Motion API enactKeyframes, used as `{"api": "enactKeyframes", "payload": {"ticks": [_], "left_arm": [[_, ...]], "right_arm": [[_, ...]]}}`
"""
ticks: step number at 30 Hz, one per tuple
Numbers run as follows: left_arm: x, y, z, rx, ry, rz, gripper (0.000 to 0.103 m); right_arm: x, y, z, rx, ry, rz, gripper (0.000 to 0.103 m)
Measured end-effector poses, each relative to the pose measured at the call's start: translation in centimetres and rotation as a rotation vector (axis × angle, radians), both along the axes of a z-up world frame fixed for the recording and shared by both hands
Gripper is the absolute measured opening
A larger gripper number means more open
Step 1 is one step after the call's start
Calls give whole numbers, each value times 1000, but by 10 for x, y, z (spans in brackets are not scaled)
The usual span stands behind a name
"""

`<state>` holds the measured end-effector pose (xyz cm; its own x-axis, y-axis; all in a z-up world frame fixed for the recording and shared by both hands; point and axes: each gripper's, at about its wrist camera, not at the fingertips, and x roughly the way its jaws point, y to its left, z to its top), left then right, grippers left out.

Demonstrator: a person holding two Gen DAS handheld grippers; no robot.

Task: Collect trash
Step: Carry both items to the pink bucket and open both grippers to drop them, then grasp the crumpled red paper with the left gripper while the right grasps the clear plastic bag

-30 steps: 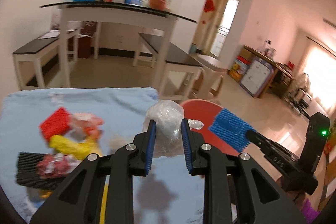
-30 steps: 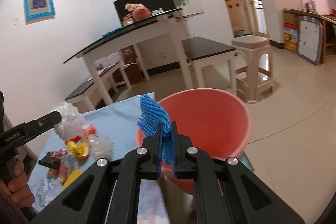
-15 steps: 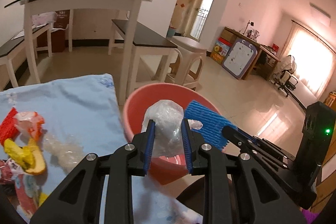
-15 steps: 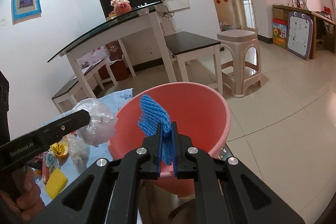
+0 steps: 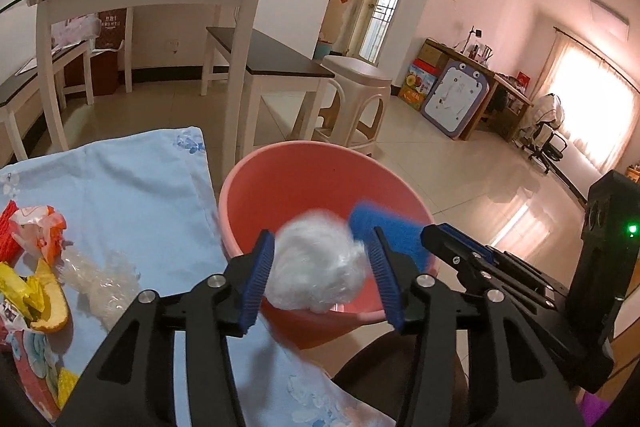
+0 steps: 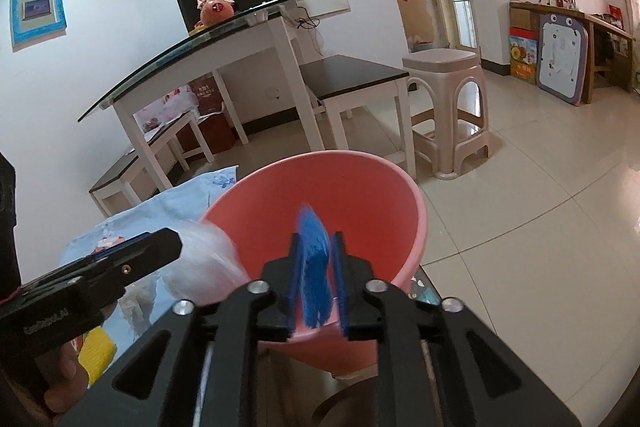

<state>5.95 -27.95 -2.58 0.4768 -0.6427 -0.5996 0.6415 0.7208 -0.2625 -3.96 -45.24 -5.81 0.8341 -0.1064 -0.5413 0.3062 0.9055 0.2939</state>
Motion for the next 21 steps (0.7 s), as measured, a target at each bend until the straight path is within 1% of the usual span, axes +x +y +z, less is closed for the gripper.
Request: {"api": "enactKeyframes", "payload": {"ticks": [2, 5, 12, 15, 21], "left_arm": [[0, 2, 2, -5, 2, 1, 52], [0, 4, 4, -16, 0, 7, 52], [-7, 18, 15, -38, -8, 24, 52], [-12, 25, 22, -45, -22, 38, 52], [-20, 49, 33, -53, -34, 86, 52]], "right_arm": [[-1, -1, 0, 5, -7, -12, 36], [-3, -2, 1, 5, -11, -14, 37], [-10, 7, 9, -2, -31, 10, 44], [-14, 17, 15, -19, -47, 34, 48], [-18, 43, 28, -38, -69, 88, 51]]}}
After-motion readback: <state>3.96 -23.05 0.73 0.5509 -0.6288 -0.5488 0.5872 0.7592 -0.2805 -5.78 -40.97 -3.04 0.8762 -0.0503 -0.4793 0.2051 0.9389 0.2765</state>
